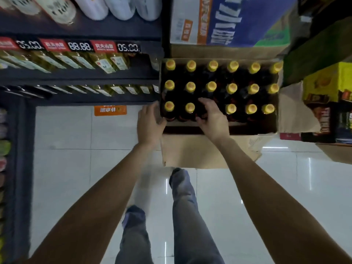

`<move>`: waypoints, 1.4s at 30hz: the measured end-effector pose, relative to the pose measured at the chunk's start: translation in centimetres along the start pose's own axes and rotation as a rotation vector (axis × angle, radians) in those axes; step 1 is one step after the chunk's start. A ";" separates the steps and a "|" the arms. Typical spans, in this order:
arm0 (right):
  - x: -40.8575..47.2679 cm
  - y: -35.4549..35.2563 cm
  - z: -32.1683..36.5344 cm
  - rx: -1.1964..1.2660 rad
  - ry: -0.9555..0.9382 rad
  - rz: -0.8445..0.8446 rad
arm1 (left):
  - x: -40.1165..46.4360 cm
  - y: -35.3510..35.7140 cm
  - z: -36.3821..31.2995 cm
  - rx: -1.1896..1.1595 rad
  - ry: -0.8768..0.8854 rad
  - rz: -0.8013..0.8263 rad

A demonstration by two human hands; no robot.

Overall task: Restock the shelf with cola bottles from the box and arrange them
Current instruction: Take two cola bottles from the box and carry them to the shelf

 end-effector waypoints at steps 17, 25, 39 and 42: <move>3.9 5.3 -0.9 0.144 0.050 -0.055 | 4.1 2.3 -0.9 0.361 0.145 -0.073; -1.4 -2.1 5.3 0.044 -0.086 -0.246 | -2.5 -3.3 -3.9 0.085 0.267 -0.172; -13.9 -0.5 27.6 0.650 -0.469 0.431 | -32.9 -18.4 5.3 -1.038 0.051 -0.753; -17.8 6.2 33.7 0.680 -0.471 0.603 | -41.9 -19.4 10.8 -1.206 0.048 -0.928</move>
Point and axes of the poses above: each hand's wrist, its own x-axis towards the middle knuckle, its own y-axis out of the palm, z = x × y, the point moved 9 cm from there along x, towards the middle knuckle, and after that the axes turned 15 degrees about z, right-handed, at the moved point
